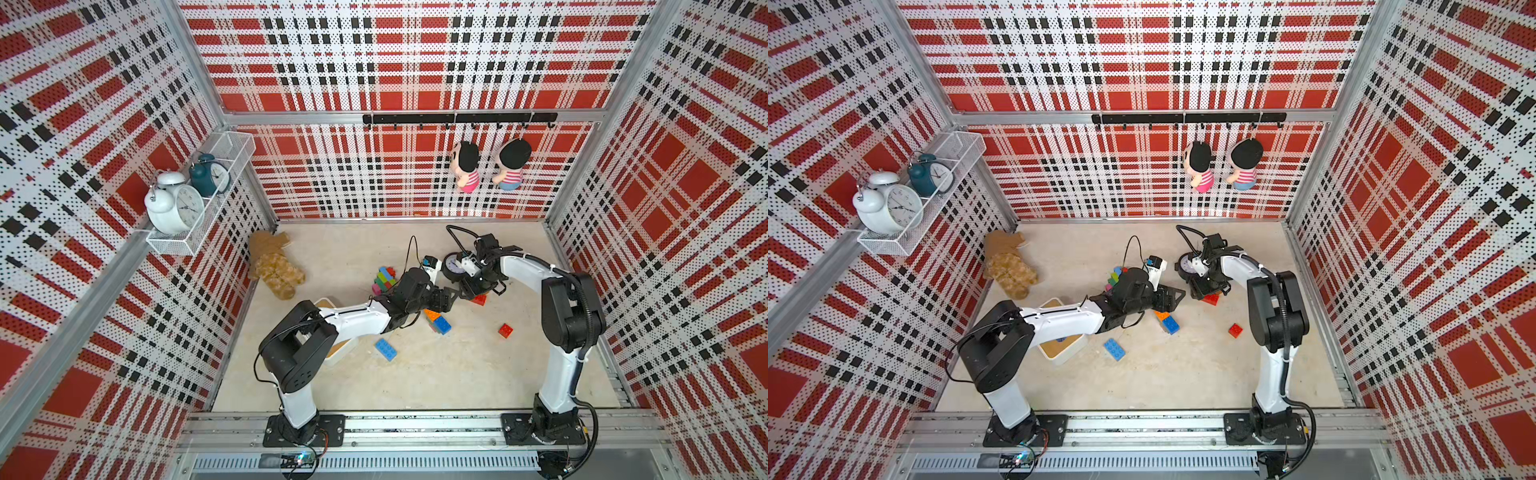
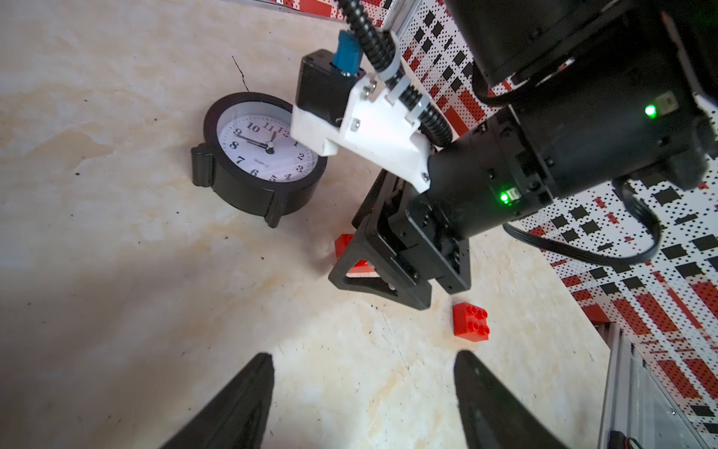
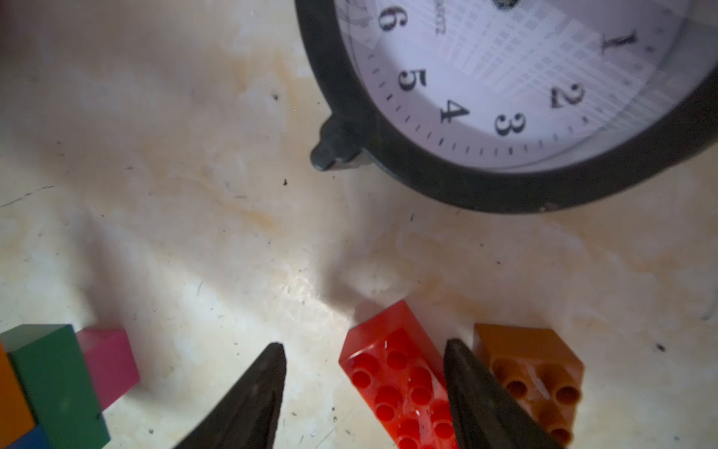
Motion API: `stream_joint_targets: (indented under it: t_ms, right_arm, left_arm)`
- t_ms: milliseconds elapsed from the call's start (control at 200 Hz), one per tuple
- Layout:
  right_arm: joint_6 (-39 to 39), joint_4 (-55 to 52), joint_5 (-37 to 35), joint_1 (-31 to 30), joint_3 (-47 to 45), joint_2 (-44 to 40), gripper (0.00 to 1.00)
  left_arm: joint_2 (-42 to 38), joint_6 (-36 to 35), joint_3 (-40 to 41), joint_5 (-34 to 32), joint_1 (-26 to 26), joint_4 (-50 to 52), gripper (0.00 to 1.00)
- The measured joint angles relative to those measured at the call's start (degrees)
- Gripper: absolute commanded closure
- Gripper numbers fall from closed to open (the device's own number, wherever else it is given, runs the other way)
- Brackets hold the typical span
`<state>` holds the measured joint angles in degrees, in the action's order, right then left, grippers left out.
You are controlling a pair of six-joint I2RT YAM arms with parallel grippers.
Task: Assemble a heart with building blocks
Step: Pick up the building block from the center of the board.
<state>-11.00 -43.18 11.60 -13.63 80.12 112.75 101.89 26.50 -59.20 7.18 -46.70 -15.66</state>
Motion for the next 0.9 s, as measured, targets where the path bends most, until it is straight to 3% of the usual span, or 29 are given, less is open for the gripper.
stream_joint_targets:
  t_ms: [185, 546, 902]
  right_arm:
    - [-0.83, -0.22, -1.79, 0.00, 0.07, 0.66, 0.39]
    - [-1.57, -0.33, -2.73, 0.00, 0.09, 1.46, 0.64]
    - [-1.36, -0.59, -3.52, 0.00, 0.33, 1.46, 0.56]
  left_arm:
    - [-0.02, 0.02, 0.00, 0.00, 0.00, 0.11, 0.24]
    - [-0.02, 0.04, 0.00, -0.04, 0.00, 0.33, 0.25]
    - [-0.02, 0.04, 0.00, -0.11, 0.00, 0.33, 0.25]
